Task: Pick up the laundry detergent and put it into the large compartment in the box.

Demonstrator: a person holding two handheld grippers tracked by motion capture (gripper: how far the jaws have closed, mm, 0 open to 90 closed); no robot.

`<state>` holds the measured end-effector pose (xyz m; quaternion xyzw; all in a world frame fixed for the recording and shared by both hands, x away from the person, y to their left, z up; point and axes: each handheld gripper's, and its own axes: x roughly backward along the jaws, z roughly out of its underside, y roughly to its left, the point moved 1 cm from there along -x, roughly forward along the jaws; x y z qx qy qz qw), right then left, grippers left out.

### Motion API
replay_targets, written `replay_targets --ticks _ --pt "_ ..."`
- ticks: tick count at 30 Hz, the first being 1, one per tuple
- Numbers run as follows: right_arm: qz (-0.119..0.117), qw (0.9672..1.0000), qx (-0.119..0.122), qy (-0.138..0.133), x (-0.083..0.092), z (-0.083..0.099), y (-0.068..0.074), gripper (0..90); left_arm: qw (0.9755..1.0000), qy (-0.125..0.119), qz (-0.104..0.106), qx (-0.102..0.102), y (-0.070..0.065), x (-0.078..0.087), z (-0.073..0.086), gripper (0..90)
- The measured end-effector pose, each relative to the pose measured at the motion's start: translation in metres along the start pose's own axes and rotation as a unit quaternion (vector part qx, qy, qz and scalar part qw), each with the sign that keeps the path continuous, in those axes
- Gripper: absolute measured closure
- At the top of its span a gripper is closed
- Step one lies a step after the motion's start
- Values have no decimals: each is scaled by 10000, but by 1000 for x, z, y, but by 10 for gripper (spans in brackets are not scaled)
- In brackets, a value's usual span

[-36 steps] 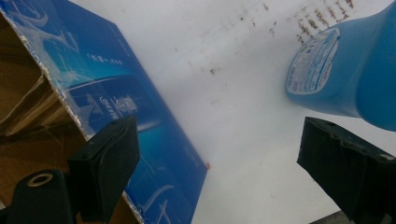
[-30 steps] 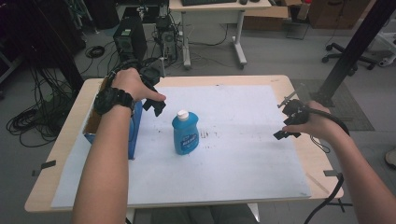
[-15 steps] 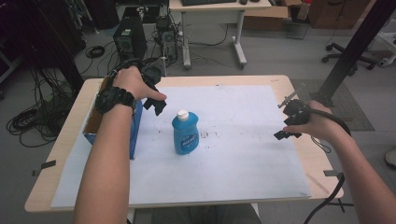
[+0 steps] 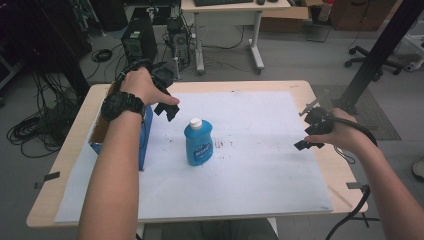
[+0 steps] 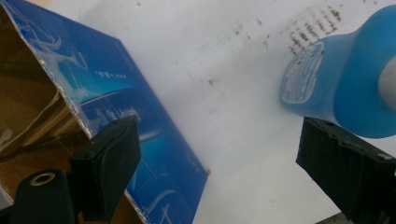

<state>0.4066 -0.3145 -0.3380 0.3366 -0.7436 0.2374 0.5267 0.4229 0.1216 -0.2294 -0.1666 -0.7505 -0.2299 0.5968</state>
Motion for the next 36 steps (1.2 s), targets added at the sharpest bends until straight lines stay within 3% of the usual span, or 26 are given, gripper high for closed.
replay_targets --ticks 21,28,36 --pt "-2 10000 11 1 -1 2 -1 225 9978 -132 228 -606 -17 19 -10 131" --pt "-23 10000 15 16 -2 2 -1 225 9949 -156 359 -931 -27 23 -13 130" --pt "-12 10000 -3 9 -1 3 -3 225 9928 -119 355 -1134 -39 24 -19 128"
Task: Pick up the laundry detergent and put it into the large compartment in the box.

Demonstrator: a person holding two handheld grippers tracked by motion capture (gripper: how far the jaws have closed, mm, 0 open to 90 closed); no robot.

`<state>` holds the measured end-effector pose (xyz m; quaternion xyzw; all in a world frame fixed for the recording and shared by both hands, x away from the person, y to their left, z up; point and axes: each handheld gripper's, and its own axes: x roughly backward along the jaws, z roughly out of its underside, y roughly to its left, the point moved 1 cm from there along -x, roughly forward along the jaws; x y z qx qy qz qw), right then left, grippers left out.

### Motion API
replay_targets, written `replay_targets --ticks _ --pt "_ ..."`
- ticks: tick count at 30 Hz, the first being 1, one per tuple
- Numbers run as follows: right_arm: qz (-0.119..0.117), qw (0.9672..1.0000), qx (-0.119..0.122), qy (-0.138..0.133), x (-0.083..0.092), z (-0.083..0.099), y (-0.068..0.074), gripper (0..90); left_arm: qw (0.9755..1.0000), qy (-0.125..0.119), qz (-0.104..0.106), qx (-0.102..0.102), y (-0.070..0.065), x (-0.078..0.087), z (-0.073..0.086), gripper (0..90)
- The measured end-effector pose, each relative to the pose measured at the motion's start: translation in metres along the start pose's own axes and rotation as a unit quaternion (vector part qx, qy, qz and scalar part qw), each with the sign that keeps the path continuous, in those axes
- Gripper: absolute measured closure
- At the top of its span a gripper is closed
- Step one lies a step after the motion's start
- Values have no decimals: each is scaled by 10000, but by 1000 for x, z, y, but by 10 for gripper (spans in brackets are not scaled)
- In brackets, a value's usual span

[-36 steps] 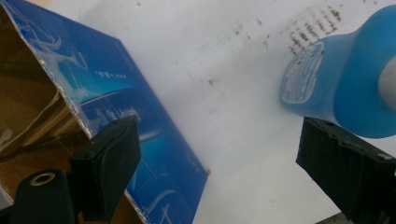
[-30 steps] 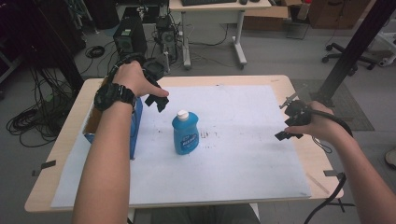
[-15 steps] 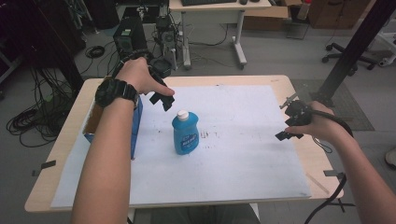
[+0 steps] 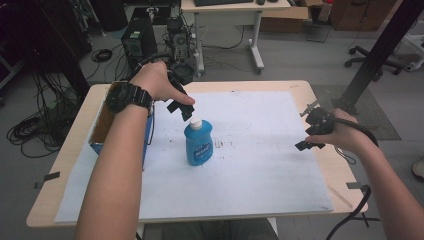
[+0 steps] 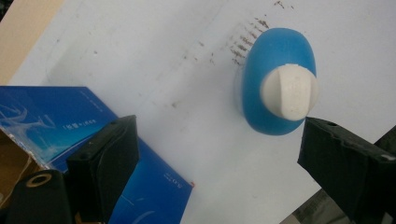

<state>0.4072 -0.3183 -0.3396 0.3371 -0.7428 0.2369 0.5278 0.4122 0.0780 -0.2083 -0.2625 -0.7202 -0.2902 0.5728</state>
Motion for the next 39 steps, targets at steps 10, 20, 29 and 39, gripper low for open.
replay_targets --ticks 10,20,29,39 --pt "-11 10000 -8 1 -1 0 0 225 9999 27 43 -157 -10 -1 -8 121" --pt "-20 10000 -13 16 -2 0 0 225 9997 91 68 -209 -16 -6 -12 122" --pt "-23 10000 -15 28 -3 2 0 225 9996 119 92 -250 -22 -12 -15 127" --pt "-25 10000 -36 45 -4 4 -2 224 9994 181 38 -287 -26 -20 -18 119"
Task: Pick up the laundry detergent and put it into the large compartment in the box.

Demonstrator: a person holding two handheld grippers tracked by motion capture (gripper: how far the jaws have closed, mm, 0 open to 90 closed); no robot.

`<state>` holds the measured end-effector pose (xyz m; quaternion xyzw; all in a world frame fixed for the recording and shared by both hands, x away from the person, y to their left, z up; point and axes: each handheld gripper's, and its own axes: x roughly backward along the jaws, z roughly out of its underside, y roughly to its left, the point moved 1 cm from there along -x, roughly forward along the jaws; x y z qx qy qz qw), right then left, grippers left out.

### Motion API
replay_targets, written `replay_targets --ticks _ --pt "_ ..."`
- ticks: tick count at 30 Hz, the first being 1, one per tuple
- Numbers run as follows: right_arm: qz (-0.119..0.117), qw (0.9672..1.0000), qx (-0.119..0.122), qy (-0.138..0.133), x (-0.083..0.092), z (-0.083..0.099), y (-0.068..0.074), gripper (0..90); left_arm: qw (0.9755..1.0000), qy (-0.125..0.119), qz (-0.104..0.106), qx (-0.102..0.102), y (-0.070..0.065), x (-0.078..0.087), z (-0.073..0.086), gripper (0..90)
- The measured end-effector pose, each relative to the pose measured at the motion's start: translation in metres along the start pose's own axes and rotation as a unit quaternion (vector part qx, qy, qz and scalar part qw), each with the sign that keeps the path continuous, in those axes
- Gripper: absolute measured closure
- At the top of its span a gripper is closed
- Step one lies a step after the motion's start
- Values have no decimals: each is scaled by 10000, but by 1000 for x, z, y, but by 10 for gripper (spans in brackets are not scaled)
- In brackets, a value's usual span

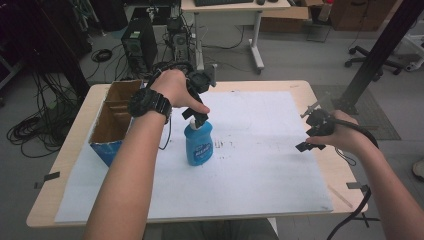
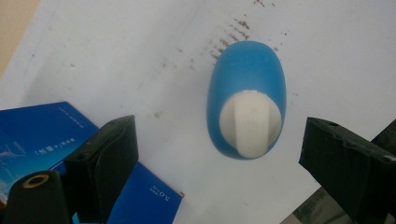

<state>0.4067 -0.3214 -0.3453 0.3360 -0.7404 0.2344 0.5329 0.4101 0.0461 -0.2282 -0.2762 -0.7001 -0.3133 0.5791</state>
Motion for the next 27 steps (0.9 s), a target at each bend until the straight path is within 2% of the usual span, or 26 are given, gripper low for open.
replay_targets --ticks 18,27 --pt "-12 10000 -8 23 -3 2 -1 224 9998 134 67 -101 -7 -14 -6 123" --pt "-14 10000 -15 27 -4 3 -1 224 9996 170 177 -107 -9 -23 -5 124"
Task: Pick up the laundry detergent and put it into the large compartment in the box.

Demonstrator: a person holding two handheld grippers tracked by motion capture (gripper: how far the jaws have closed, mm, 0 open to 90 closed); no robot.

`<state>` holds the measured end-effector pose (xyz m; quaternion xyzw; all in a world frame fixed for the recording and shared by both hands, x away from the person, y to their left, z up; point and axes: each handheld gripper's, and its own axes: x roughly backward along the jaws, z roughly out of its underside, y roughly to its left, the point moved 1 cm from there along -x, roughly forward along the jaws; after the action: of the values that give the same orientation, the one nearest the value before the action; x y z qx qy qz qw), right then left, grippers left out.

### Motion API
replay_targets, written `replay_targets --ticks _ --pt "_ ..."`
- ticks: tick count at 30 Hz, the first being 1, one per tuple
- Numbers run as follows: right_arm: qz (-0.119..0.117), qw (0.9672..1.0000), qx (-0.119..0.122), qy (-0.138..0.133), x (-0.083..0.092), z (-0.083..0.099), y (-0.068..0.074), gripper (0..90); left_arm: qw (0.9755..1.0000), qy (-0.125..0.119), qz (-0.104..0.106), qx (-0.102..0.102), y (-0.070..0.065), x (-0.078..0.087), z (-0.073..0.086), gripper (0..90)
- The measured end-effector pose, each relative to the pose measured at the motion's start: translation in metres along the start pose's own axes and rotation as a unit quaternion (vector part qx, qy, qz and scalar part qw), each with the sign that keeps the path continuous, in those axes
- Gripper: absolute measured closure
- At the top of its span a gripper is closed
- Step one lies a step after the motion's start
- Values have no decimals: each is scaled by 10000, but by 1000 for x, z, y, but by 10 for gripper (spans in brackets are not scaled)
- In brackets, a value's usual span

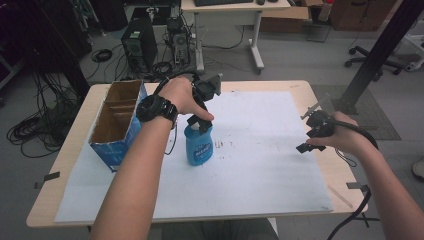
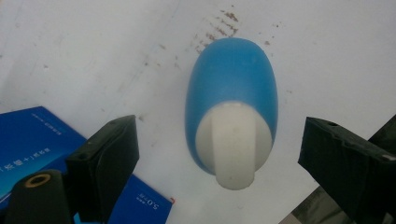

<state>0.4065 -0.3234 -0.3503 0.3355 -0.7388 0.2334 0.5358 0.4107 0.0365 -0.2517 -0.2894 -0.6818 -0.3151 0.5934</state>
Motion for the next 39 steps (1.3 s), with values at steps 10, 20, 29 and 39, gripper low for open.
replay_targets --ticks 10,20,29,39 --pt "-2 10000 25 17 -2 -1 1 224 10000 61 62 -28 -2 -9 0 125" --pt "3 10000 28 42 -4 -2 2 224 9999 108 97 -54 -3 -20 1 125" --pt "-15 10000 18 45 -6 -2 1 224 9997 179 124 -77 -3 -30 1 125" --pt "-25 10000 28 54 -7 -1 1 224 9996 215 145 -94 -5 -38 0 126"
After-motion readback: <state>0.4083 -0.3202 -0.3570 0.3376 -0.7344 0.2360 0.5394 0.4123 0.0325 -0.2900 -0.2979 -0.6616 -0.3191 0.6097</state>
